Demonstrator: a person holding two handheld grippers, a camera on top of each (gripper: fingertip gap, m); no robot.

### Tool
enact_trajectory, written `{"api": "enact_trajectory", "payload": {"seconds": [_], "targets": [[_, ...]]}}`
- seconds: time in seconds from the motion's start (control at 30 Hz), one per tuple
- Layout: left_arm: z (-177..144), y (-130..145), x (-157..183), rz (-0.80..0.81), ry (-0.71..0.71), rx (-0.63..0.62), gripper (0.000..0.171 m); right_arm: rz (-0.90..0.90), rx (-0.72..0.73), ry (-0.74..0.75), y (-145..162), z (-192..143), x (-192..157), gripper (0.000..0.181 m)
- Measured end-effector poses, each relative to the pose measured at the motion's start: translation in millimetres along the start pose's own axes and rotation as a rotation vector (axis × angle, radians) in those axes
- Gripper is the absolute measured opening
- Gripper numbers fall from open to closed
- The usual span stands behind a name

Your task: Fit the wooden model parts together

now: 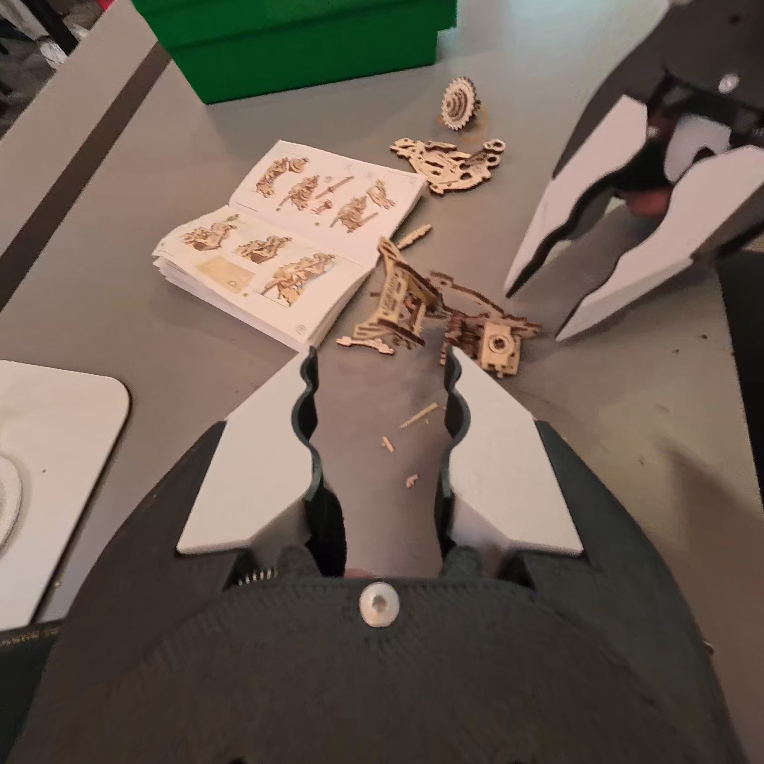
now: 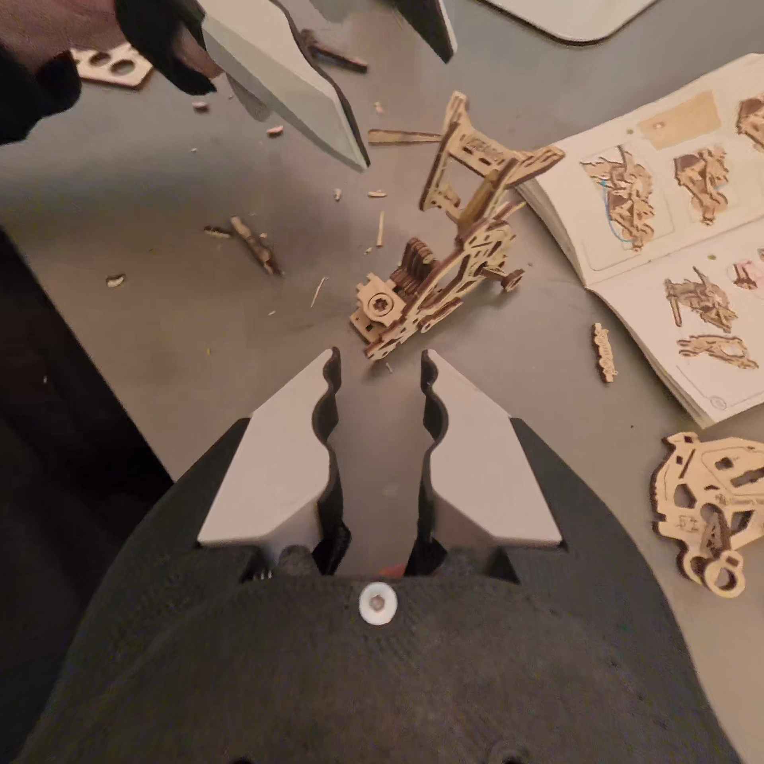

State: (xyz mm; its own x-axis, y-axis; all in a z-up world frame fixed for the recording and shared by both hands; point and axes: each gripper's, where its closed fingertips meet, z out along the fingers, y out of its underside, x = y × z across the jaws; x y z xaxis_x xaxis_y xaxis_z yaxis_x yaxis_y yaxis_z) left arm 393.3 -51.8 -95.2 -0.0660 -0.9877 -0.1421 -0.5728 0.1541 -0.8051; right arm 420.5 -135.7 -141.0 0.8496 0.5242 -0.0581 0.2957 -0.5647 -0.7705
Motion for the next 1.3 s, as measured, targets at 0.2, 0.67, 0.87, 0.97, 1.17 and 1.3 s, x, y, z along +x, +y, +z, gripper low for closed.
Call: {"api": "enact_trajectory", "payload": {"seconds": [0.2, 0.67, 0.87, 0.97, 1.17, 1.3], "targets": [[6, -11, -12, -0.083, 0.022, 0.069, 0.059, 0.032, -0.021, 0.022, 2, 12, 1, 0.018], [-23, 2, 0, -0.142, 0.084, 0.104, 0.061, -0.208, -0.044, -0.115, -4, 7, 7, 0.0], [-23, 7, 12, -0.169, 0.17, 0.095, 0.063, -0.329, -0.078, -0.278, 2, 7, 12, 0.0], [-21, 9, 14, -0.188, 0.205, 0.099, 0.063, -0.332, -0.076, -0.286, 1, 6, 18, 0.009], [-20, 11, -1, -0.22, 0.191, 0.135, 0.062, -0.281, -0.051, -0.241, 1, -16, 37, 0.028], [-34, -1, -13, -0.265, 0.226, 0.258, 0.061, -0.2, 0.064, -0.157, -6, -59, 56, 0.023]]}}
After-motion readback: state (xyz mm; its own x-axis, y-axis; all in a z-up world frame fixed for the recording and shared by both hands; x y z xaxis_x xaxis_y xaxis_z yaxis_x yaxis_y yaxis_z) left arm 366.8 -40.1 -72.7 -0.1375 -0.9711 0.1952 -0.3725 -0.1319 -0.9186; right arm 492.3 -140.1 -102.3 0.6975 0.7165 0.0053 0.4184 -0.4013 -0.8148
